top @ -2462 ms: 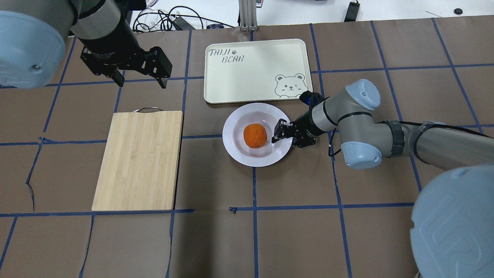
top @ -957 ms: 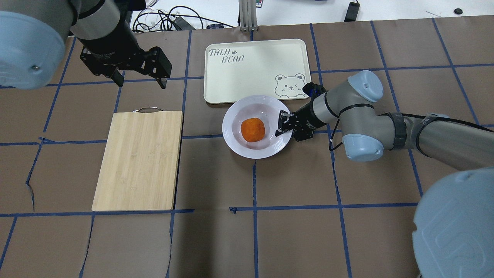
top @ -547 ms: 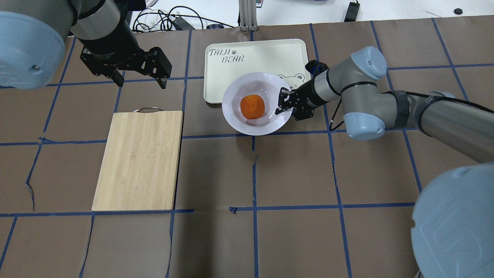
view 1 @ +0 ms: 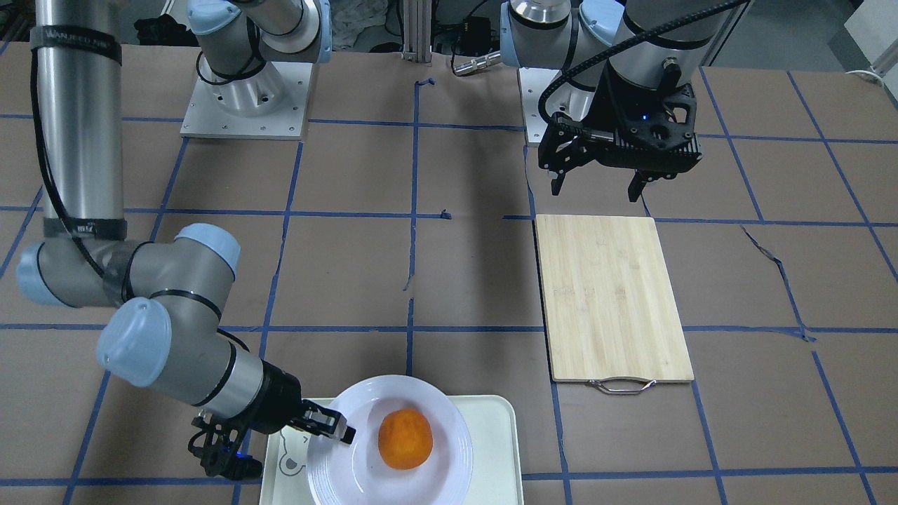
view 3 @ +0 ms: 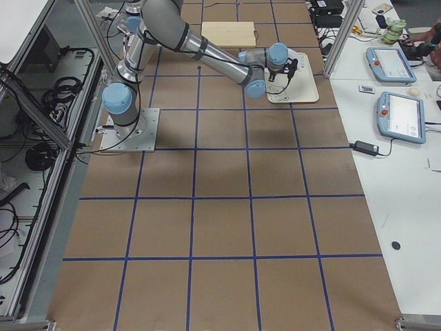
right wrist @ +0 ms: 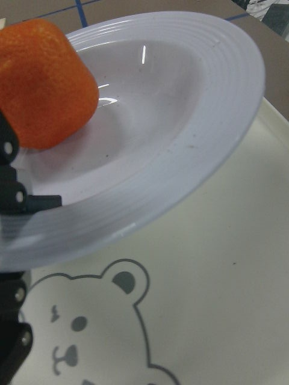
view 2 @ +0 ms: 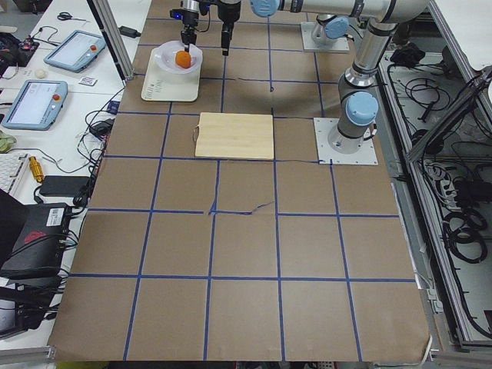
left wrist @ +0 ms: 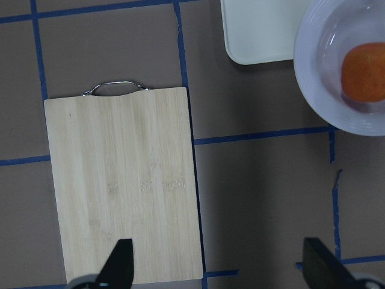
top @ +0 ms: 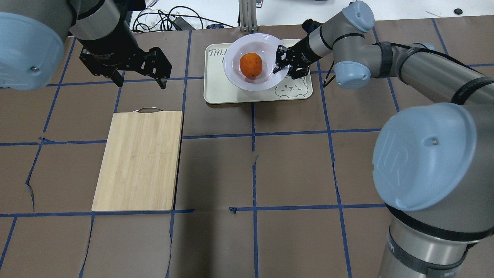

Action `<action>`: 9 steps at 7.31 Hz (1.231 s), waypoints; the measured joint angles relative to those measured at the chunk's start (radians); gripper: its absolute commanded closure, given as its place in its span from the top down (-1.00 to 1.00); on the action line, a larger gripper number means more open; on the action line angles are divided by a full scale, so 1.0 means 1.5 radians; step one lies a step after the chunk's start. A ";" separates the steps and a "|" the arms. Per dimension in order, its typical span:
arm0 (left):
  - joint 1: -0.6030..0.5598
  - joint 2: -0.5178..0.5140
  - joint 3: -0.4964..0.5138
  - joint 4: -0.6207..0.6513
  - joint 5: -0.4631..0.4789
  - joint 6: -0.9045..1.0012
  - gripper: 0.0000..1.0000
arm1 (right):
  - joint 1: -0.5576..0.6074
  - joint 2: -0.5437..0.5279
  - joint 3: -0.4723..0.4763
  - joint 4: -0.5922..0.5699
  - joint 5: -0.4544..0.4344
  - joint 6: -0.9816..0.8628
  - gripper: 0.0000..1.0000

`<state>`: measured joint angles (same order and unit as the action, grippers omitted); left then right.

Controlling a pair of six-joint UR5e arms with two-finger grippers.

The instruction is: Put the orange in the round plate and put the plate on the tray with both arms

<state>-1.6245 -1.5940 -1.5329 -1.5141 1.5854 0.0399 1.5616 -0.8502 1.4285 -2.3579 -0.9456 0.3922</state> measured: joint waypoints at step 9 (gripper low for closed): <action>-0.001 0.000 0.000 0.000 0.000 0.000 1.00 | -0.011 0.005 -0.024 0.001 -0.095 -0.062 1.00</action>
<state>-1.6258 -1.5938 -1.5335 -1.5140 1.5861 0.0399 1.5455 -0.8427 1.3929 -2.3565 -1.0878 0.2990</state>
